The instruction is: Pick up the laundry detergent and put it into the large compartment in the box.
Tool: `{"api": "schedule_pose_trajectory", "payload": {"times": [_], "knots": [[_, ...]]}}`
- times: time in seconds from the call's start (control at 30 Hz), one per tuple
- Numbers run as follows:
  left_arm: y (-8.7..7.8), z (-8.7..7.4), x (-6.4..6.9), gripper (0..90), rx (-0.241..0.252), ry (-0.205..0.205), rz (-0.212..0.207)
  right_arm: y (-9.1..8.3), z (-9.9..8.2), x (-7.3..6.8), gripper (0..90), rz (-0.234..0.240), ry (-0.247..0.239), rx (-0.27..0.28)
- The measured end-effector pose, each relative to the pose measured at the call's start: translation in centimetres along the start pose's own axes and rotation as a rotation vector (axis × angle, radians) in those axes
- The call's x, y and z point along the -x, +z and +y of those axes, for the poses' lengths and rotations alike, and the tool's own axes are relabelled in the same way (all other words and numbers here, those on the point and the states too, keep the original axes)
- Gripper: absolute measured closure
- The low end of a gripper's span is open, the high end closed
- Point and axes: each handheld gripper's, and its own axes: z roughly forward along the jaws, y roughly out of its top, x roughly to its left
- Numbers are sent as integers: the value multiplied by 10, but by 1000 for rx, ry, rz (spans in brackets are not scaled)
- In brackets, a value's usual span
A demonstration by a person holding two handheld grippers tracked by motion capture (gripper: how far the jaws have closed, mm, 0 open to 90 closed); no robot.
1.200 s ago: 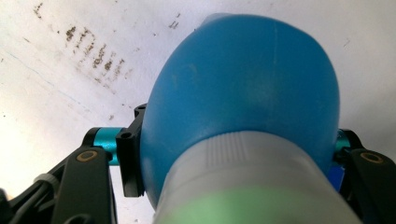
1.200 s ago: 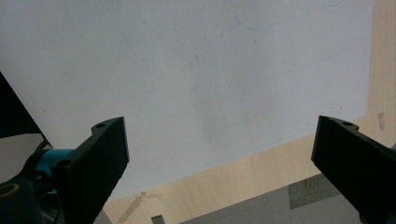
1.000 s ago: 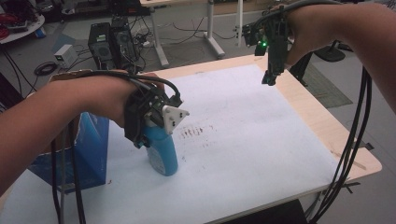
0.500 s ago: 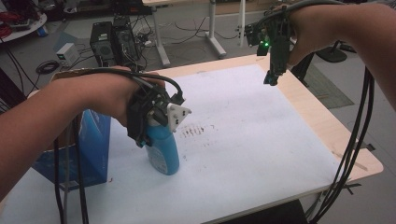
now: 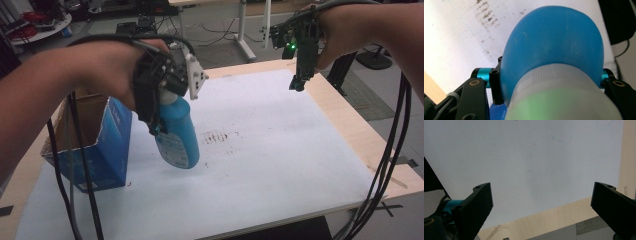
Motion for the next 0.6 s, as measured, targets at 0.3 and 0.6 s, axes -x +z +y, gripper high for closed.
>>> {"api": "schedule_pose_trajectory", "payload": {"times": [0.3, 0.6], "knots": [[-47, -11, 6, 377, 19, -259, -27, 1, 9, -3, 30, 1, -57, 20], [-82, -39, 10, 376, -4, -567, -48, 4, 16, -3, 31, 12, -97, 28]]}}
